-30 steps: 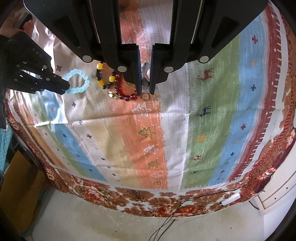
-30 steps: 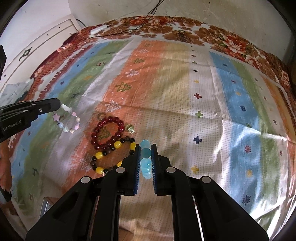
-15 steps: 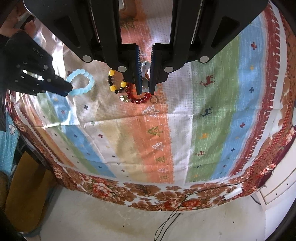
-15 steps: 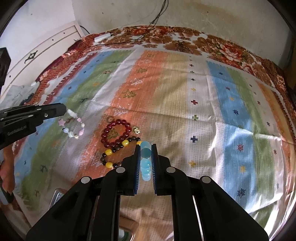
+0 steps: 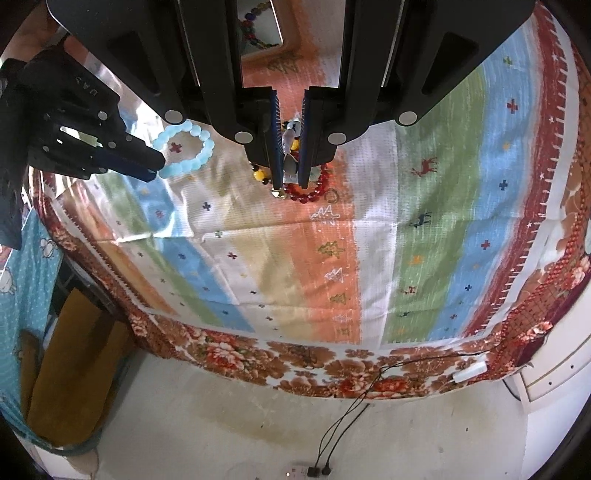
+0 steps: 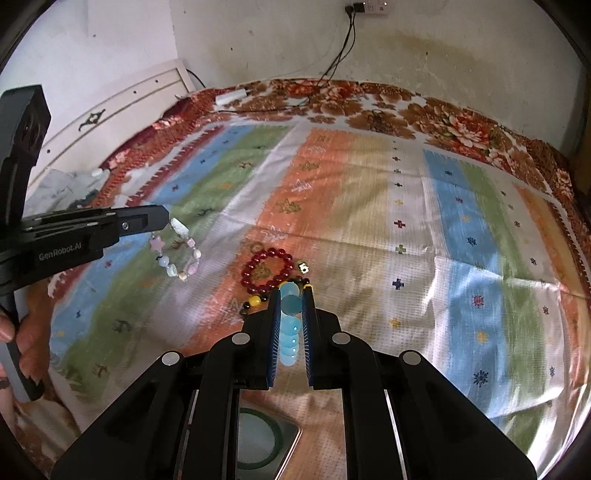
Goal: Organize jewelry
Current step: 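Carry both bracelets over the tin and open both tools to release them inside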
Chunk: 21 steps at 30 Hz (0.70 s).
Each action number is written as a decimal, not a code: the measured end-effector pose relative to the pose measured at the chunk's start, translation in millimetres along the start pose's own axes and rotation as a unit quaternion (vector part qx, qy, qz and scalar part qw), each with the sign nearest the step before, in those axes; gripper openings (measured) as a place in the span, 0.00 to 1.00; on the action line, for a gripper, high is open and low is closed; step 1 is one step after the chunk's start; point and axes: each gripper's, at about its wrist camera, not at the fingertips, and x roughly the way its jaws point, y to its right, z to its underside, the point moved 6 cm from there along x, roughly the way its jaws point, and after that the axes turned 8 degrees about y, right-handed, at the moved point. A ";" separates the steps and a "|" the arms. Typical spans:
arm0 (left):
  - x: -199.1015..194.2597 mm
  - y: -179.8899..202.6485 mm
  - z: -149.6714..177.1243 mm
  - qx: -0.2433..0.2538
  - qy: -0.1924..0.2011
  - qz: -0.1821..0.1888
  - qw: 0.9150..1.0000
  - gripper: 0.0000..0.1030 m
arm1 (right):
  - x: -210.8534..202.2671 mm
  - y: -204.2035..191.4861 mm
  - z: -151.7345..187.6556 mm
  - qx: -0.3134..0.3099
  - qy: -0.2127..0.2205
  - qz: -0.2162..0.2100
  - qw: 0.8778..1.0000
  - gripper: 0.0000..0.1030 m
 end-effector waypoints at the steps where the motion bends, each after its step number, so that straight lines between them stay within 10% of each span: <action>1: -2.0 1.3 1.0 0.000 0.002 0.001 1.000 0.08 | -1.4 -0.3 -0.1 0.000 0.001 0.000 1.000 0.12; 21: -35.8 37.4 15.3 0.030 0.026 0.041 0.998 0.08 | -34.6 -10.0 7.2 -0.002 0.028 -0.022 0.999 0.12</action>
